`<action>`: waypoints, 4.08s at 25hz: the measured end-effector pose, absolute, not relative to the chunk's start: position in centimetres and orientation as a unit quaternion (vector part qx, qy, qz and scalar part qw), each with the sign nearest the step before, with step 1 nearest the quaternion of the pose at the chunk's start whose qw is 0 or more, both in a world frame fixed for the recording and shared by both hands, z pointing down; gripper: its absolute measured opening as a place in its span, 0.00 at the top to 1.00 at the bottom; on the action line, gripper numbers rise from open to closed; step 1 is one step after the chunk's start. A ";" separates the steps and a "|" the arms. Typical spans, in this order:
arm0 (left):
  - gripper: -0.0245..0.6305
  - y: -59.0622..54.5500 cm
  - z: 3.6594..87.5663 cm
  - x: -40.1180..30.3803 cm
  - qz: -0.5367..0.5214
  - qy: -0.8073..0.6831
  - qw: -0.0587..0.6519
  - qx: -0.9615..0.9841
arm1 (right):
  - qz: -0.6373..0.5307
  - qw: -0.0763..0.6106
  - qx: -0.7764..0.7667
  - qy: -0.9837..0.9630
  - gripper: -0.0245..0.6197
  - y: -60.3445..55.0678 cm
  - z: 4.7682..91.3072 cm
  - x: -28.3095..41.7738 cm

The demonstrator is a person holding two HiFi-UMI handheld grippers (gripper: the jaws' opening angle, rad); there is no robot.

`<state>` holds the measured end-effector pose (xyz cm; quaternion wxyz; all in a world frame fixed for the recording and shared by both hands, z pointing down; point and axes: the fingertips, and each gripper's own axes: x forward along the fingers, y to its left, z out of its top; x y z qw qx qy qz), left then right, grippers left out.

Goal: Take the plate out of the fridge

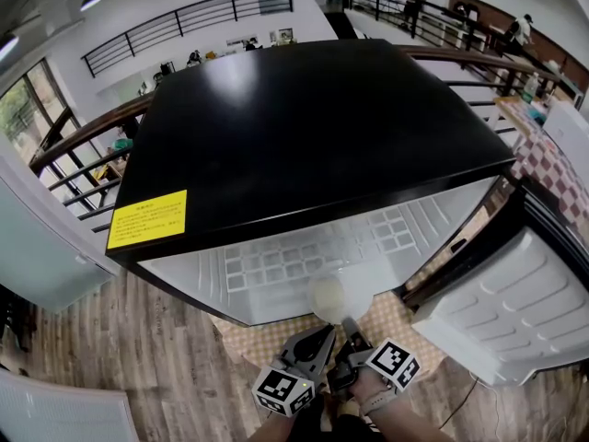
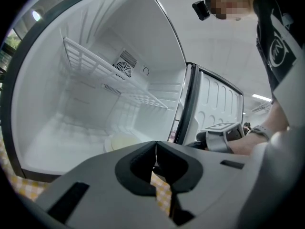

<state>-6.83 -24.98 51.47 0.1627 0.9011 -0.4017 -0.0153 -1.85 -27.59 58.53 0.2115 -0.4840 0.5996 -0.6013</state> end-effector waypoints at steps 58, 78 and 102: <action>0.95 -25.2 50.6 -9.8 -0.031 -0.445 0.158 0.881 | -0.651 0.259 -0.410 0.583 0.89 -29.5 58.4 -5.0; 0.95 -25.0 51.1 -9.9 -0.030 -0.445 0.163 0.880 | -0.632 0.268 -0.437 0.582 0.89 -29.7 58.6 -3.6; 0.95 -24.8 51.3 -11.0 -0.028 -0.456 0.168 0.874 | -0.654 0.360 -0.398 0.533 0.89 -31.5 59.5 -2.5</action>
